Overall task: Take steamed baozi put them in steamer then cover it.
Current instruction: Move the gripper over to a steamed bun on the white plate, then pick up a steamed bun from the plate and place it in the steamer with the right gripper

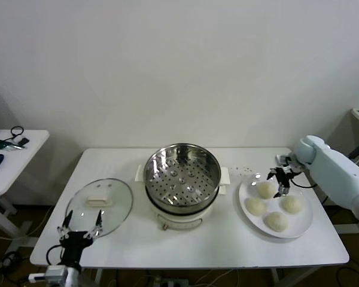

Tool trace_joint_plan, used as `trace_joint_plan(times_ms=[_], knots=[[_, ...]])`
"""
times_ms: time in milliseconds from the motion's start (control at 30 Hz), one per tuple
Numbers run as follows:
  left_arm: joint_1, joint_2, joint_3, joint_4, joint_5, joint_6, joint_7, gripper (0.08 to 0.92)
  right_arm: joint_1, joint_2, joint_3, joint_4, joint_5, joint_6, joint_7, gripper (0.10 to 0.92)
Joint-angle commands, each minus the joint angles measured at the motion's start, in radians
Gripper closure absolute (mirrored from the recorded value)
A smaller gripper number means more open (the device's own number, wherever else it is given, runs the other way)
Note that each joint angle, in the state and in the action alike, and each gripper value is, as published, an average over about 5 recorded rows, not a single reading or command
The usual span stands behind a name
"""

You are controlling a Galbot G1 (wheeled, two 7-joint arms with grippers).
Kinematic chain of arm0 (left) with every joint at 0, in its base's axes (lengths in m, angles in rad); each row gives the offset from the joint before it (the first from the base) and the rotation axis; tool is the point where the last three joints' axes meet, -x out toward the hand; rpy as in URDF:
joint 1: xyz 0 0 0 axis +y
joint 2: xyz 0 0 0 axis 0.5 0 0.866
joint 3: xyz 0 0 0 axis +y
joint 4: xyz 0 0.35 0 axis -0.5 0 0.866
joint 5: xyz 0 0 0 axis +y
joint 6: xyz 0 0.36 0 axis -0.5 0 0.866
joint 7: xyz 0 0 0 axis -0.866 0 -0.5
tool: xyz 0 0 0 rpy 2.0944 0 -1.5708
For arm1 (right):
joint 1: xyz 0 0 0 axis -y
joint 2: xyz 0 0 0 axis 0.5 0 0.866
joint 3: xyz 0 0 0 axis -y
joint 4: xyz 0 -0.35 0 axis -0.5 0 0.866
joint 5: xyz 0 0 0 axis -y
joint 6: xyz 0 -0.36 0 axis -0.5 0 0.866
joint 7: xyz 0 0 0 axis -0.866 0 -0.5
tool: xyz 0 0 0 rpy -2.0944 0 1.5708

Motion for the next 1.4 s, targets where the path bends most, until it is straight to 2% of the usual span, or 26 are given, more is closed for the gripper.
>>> trace_joint_plan(times_ms=[33, 400, 667, 900, 1067, 1400], knots=[[-0.001, 0.008, -0.001, 0.006, -0.001, 0.000, -0.001, 0.177, 0.025, 0.076, -0.025, -0.098, -0.032, 0.010, 0.000, 0.203], [-0.001, 0.014, -0.001, 0.008, 0.004, 0.000, 0.000, 0.177, 0.018, 0.084, -0.028, -0.103, -0.042, 0.028, -0.005, 0.211], [0.004, 0.028, -0.002, 0.007, 0.004, 0.000, -0.001, 0.177, 0.018, 0.071, -0.029, -0.093, -0.040, 0.032, -0.009, 0.293], [0.008, 0.021, 0.005, 0.009, 0.006, -0.001, -0.002, 0.177, 0.031, 0.050, -0.041, -0.063, -0.017, 0.042, -0.010, 0.307], [0.012, 0.019, 0.005, 0.009, 0.006, -0.001, -0.003, 0.177, 0.099, 0.019, -0.117, 0.006, 0.056, 0.065, -0.027, 0.304], [0.015, 0.004, 0.015, -0.004, 0.005, 0.016, -0.008, 0.177, 0.411, -0.021, -0.428, 0.249, 0.286, 0.151, -0.057, 0.304]])
